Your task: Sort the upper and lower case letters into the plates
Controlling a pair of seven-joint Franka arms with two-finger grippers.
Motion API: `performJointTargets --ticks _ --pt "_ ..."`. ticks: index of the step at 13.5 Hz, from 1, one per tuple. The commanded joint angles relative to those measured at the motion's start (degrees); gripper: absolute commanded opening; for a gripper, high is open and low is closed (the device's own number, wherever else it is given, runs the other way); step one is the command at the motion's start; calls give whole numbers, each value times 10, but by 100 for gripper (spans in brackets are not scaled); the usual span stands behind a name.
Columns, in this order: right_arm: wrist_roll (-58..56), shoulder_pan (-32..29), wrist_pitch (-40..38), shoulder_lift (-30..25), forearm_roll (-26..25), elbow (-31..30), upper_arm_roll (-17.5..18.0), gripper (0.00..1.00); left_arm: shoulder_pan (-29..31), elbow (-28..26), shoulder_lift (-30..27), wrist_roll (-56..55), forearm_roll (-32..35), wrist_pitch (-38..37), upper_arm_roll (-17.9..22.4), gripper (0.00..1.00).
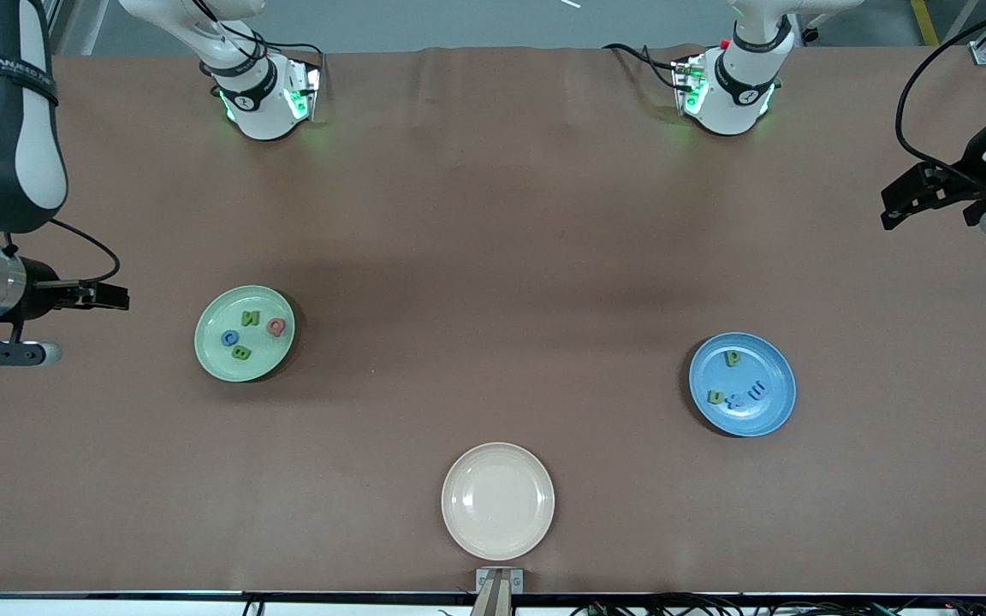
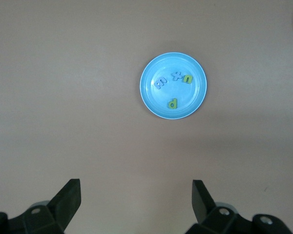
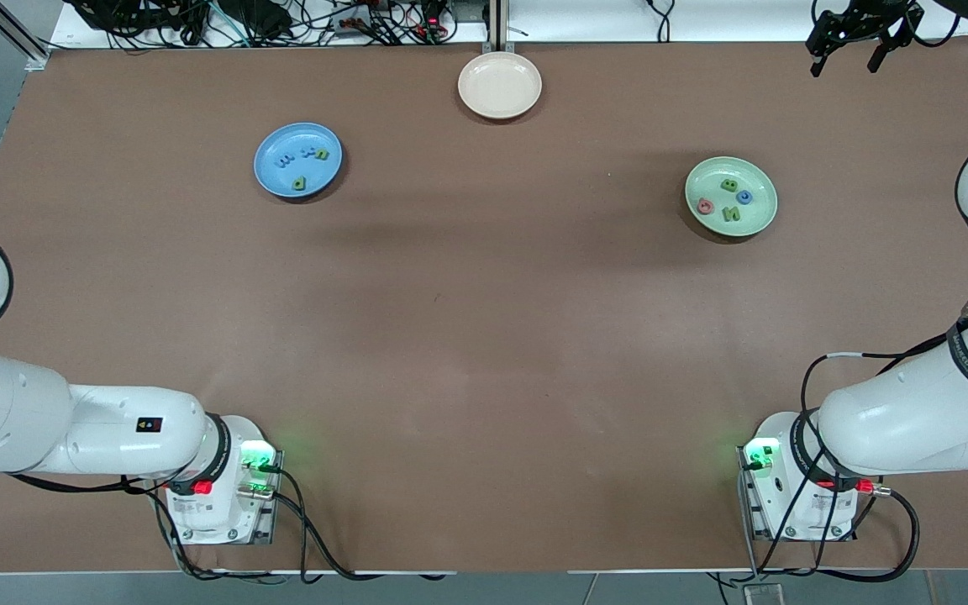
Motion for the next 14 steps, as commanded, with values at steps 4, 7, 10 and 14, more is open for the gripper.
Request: performJointTargets --ticks 4,7,10,14 --pt "-5 -9 -15 10 8 48 9 100 1 -9 -14 13 -8 5 3 100" --pt "-4 -6 -18 10 2 50 10 100 2 -7 -14 13 -10 4 6 100" --pt "-8 -29 -46 9 22 49 10 100 2 -2 -12 15 -7 2 6 100" --pt "-12 -31 -44 -8 48 42 12 100 1 7 -9 10 -4 -7 6 100"
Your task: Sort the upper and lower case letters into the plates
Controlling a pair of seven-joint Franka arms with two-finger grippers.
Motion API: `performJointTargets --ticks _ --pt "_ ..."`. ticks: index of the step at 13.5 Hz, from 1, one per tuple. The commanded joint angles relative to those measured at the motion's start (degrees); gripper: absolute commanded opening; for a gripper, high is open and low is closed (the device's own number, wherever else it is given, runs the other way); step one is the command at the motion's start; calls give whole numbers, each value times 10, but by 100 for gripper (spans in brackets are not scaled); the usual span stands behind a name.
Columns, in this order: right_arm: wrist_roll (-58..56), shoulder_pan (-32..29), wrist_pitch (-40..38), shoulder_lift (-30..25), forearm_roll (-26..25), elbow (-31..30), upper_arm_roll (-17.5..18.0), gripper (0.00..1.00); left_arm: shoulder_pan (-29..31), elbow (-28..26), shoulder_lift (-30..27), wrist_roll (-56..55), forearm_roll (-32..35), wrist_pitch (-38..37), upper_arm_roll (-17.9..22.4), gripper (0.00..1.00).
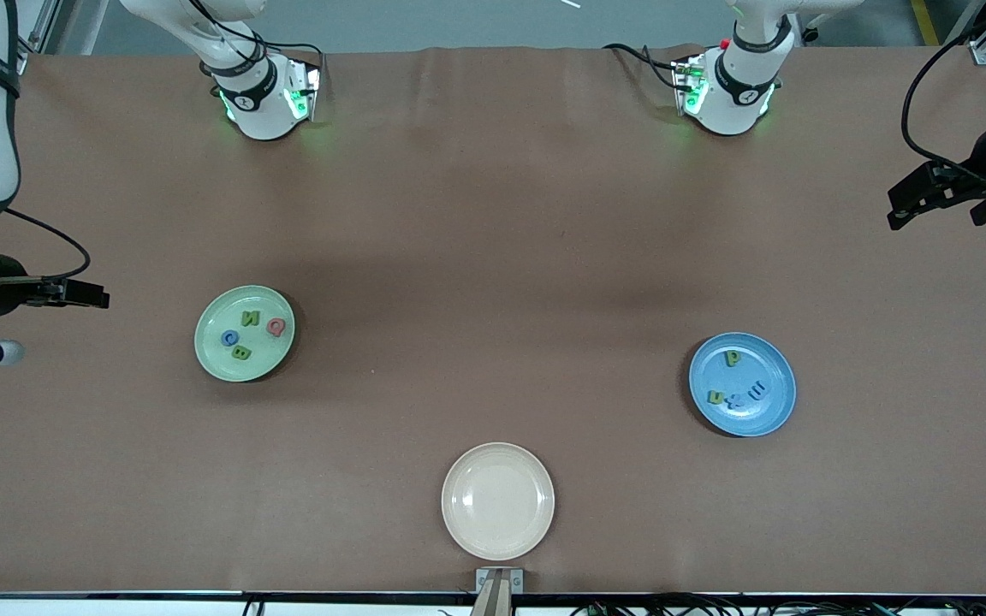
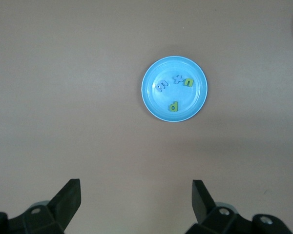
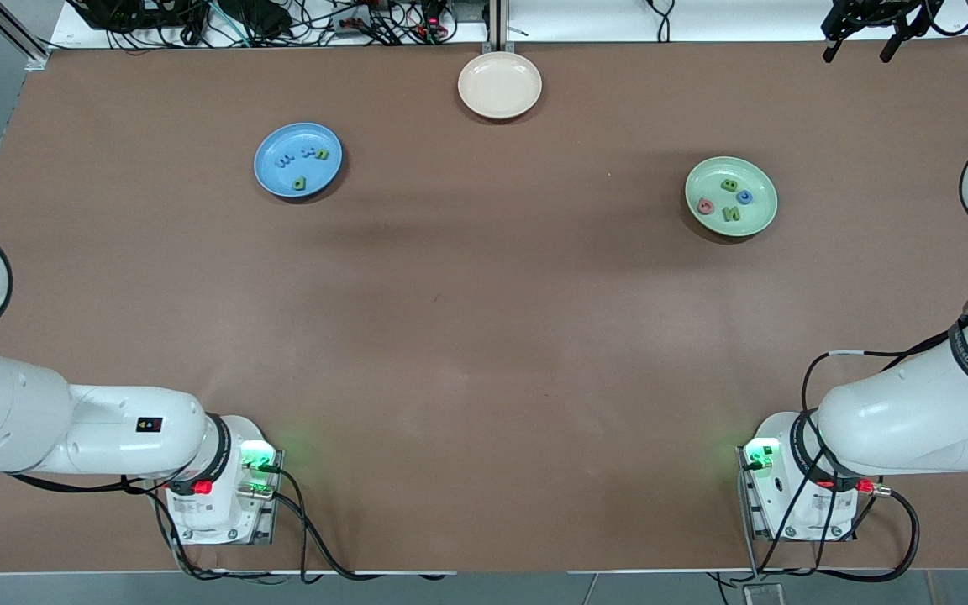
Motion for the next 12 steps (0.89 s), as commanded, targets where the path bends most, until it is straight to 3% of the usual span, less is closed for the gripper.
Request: performJointTargets --ticks 1,12 --pt "-7 -4 -7 -18 8 0 9 100 0 0 -7 11 -3 -9 2 100" --pt "-7 10 10 -141 -1 -111 10 100 -2 0 -6 14 -1 -28 1 100"
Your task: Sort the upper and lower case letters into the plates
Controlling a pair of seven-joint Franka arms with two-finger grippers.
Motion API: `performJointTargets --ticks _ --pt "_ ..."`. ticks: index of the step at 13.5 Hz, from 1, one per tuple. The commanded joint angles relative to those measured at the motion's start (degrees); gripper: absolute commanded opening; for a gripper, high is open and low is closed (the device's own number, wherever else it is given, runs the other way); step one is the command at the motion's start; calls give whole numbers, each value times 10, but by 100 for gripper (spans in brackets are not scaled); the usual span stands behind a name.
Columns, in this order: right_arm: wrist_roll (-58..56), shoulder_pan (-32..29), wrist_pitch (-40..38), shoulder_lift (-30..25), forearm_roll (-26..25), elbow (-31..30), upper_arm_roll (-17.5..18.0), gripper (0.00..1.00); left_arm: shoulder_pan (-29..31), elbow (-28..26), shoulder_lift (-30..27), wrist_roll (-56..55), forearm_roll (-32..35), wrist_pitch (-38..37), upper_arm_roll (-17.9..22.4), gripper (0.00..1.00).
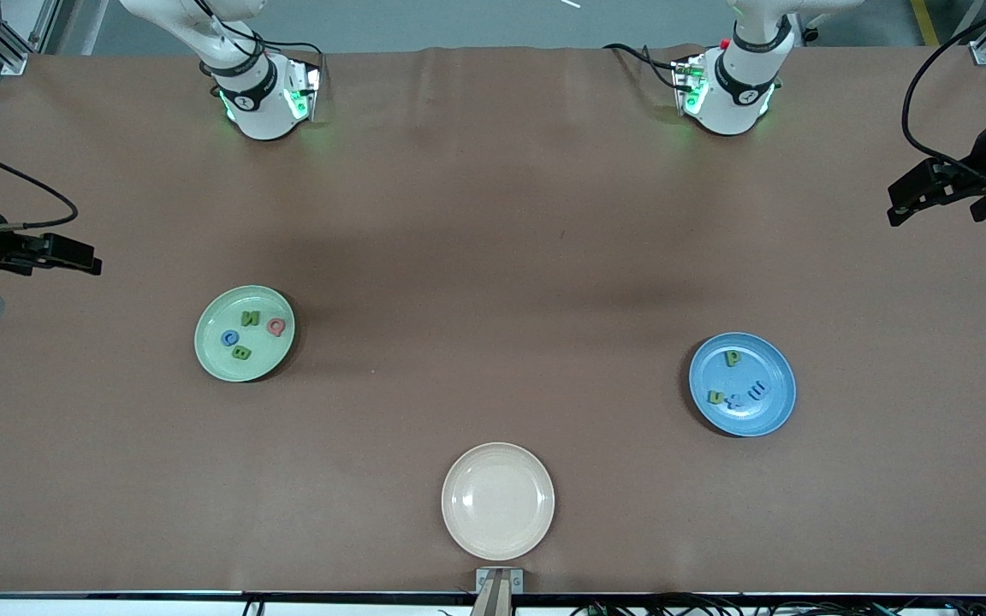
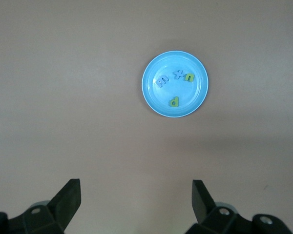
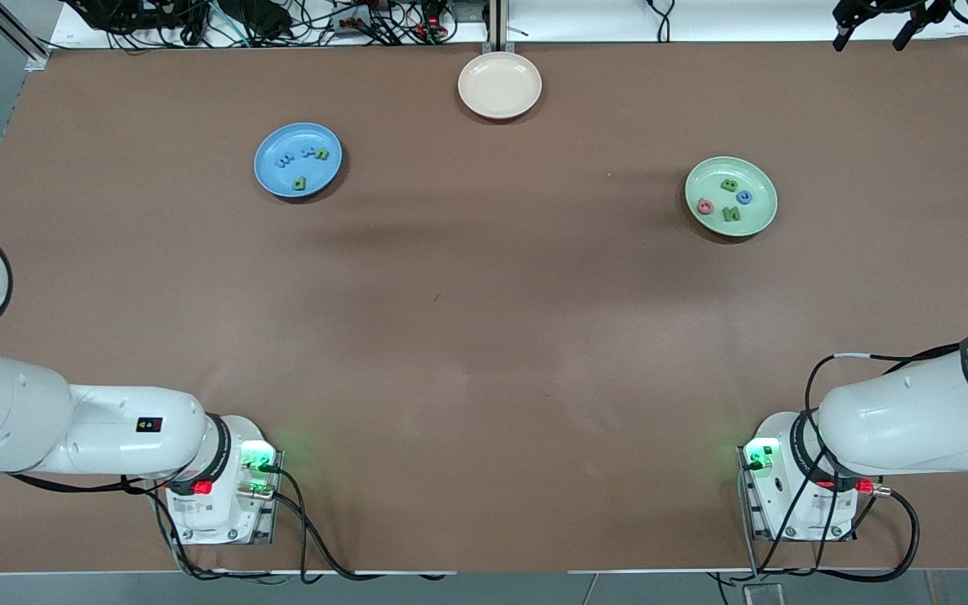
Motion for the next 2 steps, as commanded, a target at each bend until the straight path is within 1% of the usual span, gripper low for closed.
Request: performJointTargets --ticks 1,2 --pt "-5 1 28 -68 -4 -80 2 100 -3 -1 -6 14 -1 -13 -1 100" --pt "-5 7 41 -88 -4 -103 1 100 -5 -1 -6 14 -1 -13 -1 100"
